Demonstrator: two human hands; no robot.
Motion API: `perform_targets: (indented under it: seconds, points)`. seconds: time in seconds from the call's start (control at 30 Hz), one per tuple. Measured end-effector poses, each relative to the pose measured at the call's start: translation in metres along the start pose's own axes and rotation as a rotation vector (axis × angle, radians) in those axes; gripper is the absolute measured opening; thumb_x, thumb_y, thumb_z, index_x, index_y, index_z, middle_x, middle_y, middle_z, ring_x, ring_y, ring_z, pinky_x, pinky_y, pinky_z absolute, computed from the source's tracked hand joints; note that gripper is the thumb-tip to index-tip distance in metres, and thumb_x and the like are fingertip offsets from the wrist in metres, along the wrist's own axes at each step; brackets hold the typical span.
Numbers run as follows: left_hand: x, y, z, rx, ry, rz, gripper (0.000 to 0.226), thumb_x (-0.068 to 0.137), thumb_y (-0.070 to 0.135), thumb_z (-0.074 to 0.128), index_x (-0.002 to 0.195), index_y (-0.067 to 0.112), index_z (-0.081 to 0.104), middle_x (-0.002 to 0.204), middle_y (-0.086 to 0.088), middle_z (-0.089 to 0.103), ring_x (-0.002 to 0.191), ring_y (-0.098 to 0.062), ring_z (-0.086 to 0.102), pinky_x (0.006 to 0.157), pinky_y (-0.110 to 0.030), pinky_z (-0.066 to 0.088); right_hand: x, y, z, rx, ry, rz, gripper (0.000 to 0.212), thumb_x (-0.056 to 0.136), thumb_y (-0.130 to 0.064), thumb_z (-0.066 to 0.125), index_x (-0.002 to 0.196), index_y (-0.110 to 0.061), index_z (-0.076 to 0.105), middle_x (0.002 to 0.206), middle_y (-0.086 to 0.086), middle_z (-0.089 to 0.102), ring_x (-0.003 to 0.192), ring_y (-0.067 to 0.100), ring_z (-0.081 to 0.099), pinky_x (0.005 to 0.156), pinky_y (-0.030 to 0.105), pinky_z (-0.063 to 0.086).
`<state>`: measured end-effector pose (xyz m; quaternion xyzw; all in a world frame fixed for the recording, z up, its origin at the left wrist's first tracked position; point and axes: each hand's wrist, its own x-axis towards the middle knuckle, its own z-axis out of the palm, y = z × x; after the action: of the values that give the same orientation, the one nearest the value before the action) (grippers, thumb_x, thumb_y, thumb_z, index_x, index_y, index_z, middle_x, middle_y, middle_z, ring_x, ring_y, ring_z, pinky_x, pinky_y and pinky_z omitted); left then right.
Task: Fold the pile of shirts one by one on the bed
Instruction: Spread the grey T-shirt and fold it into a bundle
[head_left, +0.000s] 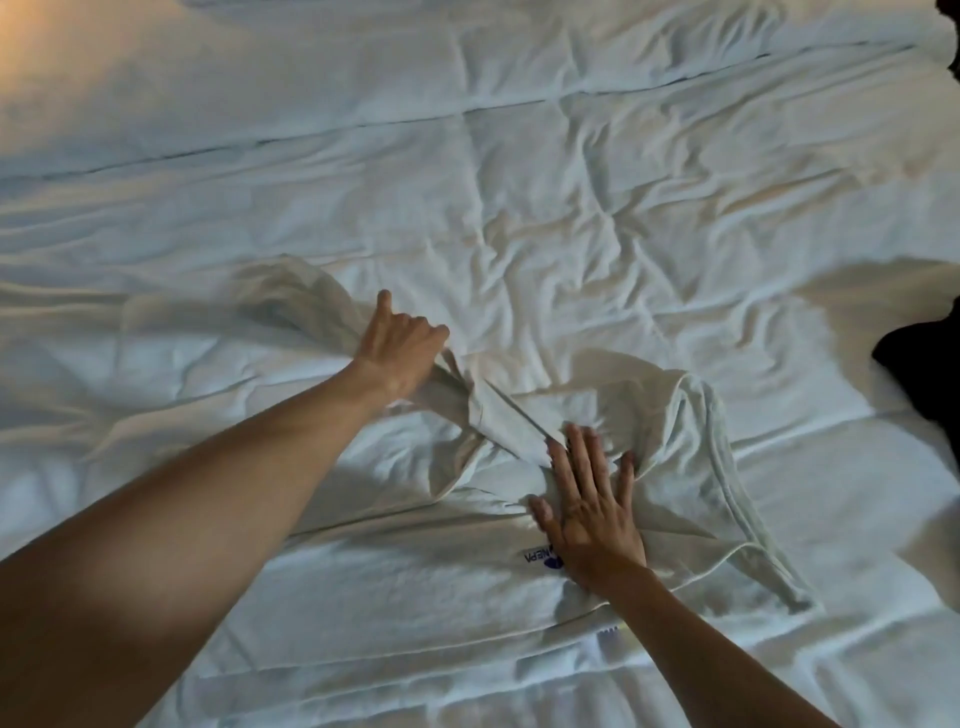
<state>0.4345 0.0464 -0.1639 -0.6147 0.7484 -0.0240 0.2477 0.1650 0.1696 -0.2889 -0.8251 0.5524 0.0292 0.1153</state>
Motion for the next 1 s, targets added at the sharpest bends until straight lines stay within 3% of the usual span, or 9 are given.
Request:
perform_targets:
  seconds: [0.13, 0.23, 0.33, 0.47, 0.6, 0.67, 0.8, 0.87, 1.0]
  points:
    - [-0.048, -0.022, 0.012, -0.032, 0.370, -0.107, 0.042, 0.067, 0.002, 0.073, 0.106, 0.012, 0.061, 0.075, -0.005, 0.068, 0.062, -0.030, 0.065, 0.083, -0.044, 0.043, 0.000, -0.001, 0.001, -0.009, -0.004, 0.001, 0.074, 0.100, -0.063, 0.017, 0.158, -0.019, 0.005, 0.166, 0.003, -0.012, 0.152, 0.024, -0.010, 0.117, 0.060, 0.001]
    - [-0.092, -0.040, 0.051, -0.108, 0.445, -0.223, 0.054, 0.057, 0.002, 0.078, 0.109, 0.012, 0.065, 0.083, -0.008, 0.070, 0.066, -0.032, 0.067, 0.076, -0.044, 0.045, 0.000, -0.002, 0.001, 0.000, 0.011, 0.000, 0.074, 0.099, -0.063, 0.016, 0.158, -0.020, 0.005, 0.166, 0.002, -0.010, 0.153, 0.024, -0.008, 0.118, 0.060, 0.002]
    - [-0.139, -0.038, 0.099, -0.156, 0.516, -0.309, 0.039, 0.071, 0.002, 0.061, 0.107, 0.011, 0.071, 0.093, -0.011, 0.070, 0.069, -0.032, 0.067, 0.069, -0.042, 0.046, 0.001, -0.002, 0.002, -0.022, 0.004, 0.002, 0.074, 0.099, -0.063, 0.015, 0.158, -0.019, 0.010, 0.166, 0.002, -0.009, 0.153, 0.023, -0.007, 0.118, 0.059, 0.001]
    - [-0.176, -0.008, 0.136, -0.409, 0.310, -0.305, 0.048, 0.062, 0.017, 0.053, 0.105, 0.013, 0.075, 0.092, -0.008, 0.071, 0.072, -0.034, 0.069, 0.062, -0.043, 0.056, 0.001, -0.003, 0.001, -0.030, 0.011, 0.001, 0.074, 0.099, -0.061, 0.014, 0.158, -0.017, 0.013, 0.166, 0.002, -0.009, 0.153, 0.023, -0.008, 0.118, 0.063, 0.008]
    - [-0.138, -0.014, 0.097, -0.514, 0.391, -0.373, 0.040, 0.063, 0.028, 0.057, 0.099, 0.016, 0.070, 0.095, -0.006, 0.065, 0.087, -0.033, 0.061, 0.070, -0.039, 0.048, -0.003, -0.023, -0.011, 0.122, 0.153, 0.057, 0.073, 0.092, -0.045, 0.038, 0.157, -0.017, 0.018, 0.166, 0.007, -0.006, 0.152, 0.028, -0.008, 0.114, 0.070, 0.000]
    - [-0.106, -0.019, 0.077, -0.490, 0.336, -0.320, 0.040, 0.073, 0.022, 0.059, 0.112, 0.017, 0.066, 0.110, -0.006, 0.061, 0.102, -0.031, 0.057, 0.080, -0.042, 0.045, -0.010, -0.046, -0.018, 0.222, 0.221, -0.037, 0.071, 0.095, -0.044, 0.033, 0.157, -0.015, 0.017, 0.166, 0.009, 0.000, 0.153, 0.031, -0.003, 0.115, 0.067, -0.005]
    - [-0.057, -0.024, 0.066, -0.423, -0.076, -0.078, 0.066, 0.084, 0.011, 0.059, 0.144, 0.029, 0.040, 0.150, 0.004, 0.040, 0.139, -0.021, 0.036, 0.112, -0.050, 0.028, -0.021, -0.076, 0.001, 0.137, 0.108, -0.199, 0.069, 0.099, -0.054, 0.024, 0.159, -0.023, 0.011, 0.167, 0.000, 0.000, 0.153, 0.023, -0.001, 0.116, 0.065, 0.002]
    - [-0.049, -0.030, 0.063, -0.391, -0.212, -0.041, 0.069, 0.082, 0.016, 0.062, 0.144, 0.033, 0.039, 0.149, 0.009, 0.041, 0.138, -0.021, 0.037, 0.115, -0.055, 0.021, -0.019, -0.073, 0.011, 0.077, 0.057, -0.163, 0.070, 0.098, -0.055, 0.028, 0.159, -0.024, 0.010, 0.167, -0.001, -0.001, 0.153, 0.021, -0.002, 0.116, 0.065, 0.004]
    - [-0.052, -0.045, 0.060, -0.226, -0.251, -0.068, 0.071, 0.075, 0.031, 0.071, 0.138, 0.030, 0.041, 0.138, 0.005, 0.044, 0.125, -0.025, 0.050, 0.114, -0.058, 0.021, -0.017, -0.074, 0.011, 0.036, 0.009, -0.159, 0.073, 0.097, -0.056, 0.030, 0.159, -0.023, 0.008, 0.167, -0.001, -0.001, 0.153, 0.021, -0.003, 0.117, 0.064, 0.004]
